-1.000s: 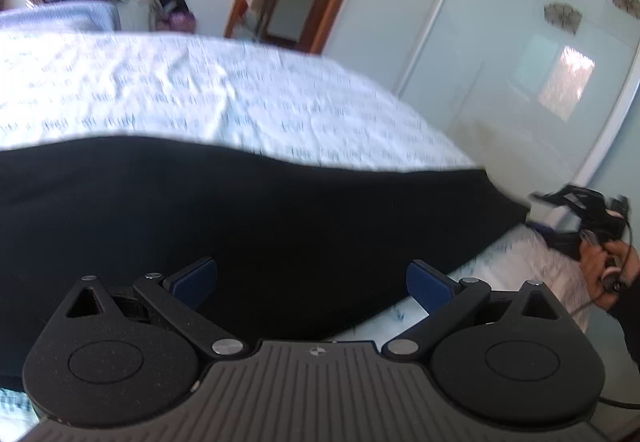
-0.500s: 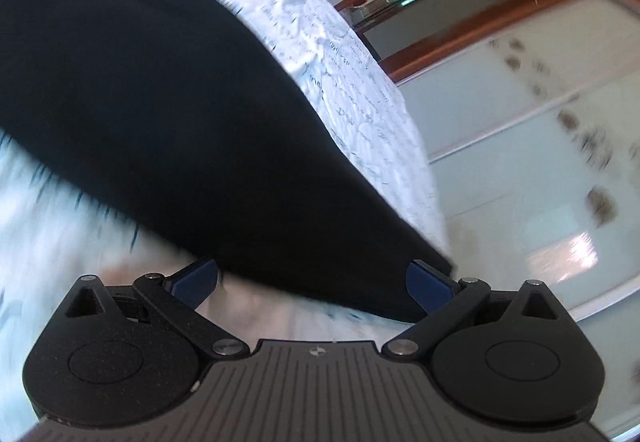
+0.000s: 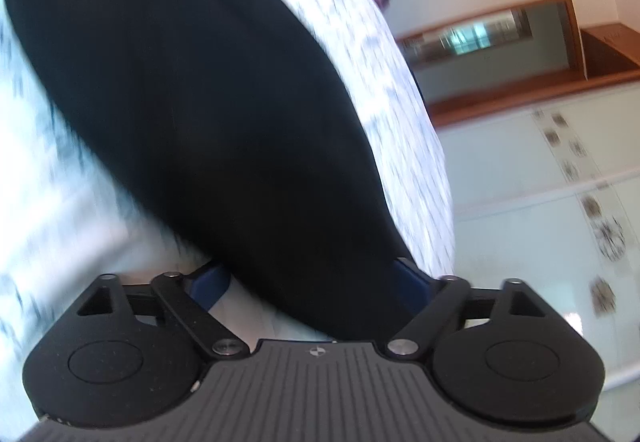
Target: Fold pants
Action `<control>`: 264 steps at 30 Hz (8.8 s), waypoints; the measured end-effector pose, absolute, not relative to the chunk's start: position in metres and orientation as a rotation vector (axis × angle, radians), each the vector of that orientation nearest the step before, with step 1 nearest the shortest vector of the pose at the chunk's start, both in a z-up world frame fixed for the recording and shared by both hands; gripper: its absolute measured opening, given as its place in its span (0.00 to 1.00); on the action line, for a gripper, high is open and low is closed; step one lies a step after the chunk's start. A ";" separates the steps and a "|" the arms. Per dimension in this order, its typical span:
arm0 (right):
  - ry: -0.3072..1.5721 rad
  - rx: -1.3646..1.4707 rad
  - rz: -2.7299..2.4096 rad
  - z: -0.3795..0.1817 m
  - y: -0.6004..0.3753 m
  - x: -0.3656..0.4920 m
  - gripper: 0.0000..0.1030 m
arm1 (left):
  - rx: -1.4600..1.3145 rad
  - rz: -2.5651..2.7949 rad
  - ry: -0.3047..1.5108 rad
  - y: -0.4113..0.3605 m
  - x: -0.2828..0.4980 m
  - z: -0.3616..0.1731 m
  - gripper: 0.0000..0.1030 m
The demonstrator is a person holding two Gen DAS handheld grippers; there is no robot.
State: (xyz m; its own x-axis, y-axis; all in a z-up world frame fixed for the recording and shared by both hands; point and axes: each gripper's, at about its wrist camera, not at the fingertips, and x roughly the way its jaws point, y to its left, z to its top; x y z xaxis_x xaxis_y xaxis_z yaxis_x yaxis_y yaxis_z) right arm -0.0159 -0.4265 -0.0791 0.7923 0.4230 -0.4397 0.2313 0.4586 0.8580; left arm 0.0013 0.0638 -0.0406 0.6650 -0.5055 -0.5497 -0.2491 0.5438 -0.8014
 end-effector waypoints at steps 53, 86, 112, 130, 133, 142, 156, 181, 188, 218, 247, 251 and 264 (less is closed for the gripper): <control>0.629 0.617 0.090 -0.028 -0.438 0.026 0.74 | 0.007 0.100 0.761 0.040 0.036 -0.011 0.76; 0.433 1.029 -0.030 -0.061 -0.568 -0.040 0.79 | 0.066 -0.334 0.775 -0.109 0.068 0.001 0.83; 0.588 1.094 -0.101 -0.081 -0.538 -0.030 0.87 | 0.014 -0.453 0.792 -0.130 0.053 0.002 0.84; 0.559 0.178 -0.133 -0.034 -0.408 -0.022 0.07 | -0.239 -0.849 1.058 -0.246 0.143 0.057 0.93; 0.563 0.117 -0.136 -0.034 -0.404 -0.023 0.07 | -0.137 -0.971 1.134 -0.300 0.145 0.061 0.93; 0.566 -0.076 -0.138 -0.039 -0.377 -0.026 0.07 | 0.370 -1.024 1.158 -0.383 0.118 0.057 0.89; 0.535 -0.172 -0.137 -0.036 -0.362 -0.034 0.40 | 0.485 -0.873 1.024 -0.394 0.117 0.036 0.10; 0.420 -0.515 0.028 -0.008 -0.250 -0.038 0.08 | -0.172 -0.575 0.979 -0.108 0.128 0.075 0.19; 0.497 -0.649 0.219 -0.031 -0.175 -0.046 0.08 | -0.265 -0.405 1.118 -0.021 0.132 0.001 0.19; 0.498 -0.389 0.519 0.008 -0.156 -0.115 0.66 | -0.502 -0.339 1.035 0.131 0.141 0.032 0.39; 0.803 1.189 0.615 -0.064 -0.266 -0.044 0.83 | -0.434 -0.485 0.936 0.072 0.064 -0.009 0.63; 0.711 1.144 0.691 -0.020 -0.261 -0.031 0.92 | -0.297 -0.473 0.753 0.065 0.041 0.023 0.72; 0.871 1.131 0.901 -0.021 -0.184 0.071 0.96 | -0.105 -0.433 0.706 0.044 -0.009 -0.007 0.83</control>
State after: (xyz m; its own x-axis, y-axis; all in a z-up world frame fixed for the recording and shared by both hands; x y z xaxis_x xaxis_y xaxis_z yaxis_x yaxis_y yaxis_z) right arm 0.0715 -0.1836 -0.0206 0.3845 0.9162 -0.1130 -0.1435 0.1802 0.9731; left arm -0.0092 0.0436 -0.0066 0.6764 -0.4196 -0.6054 0.3496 0.9063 -0.2376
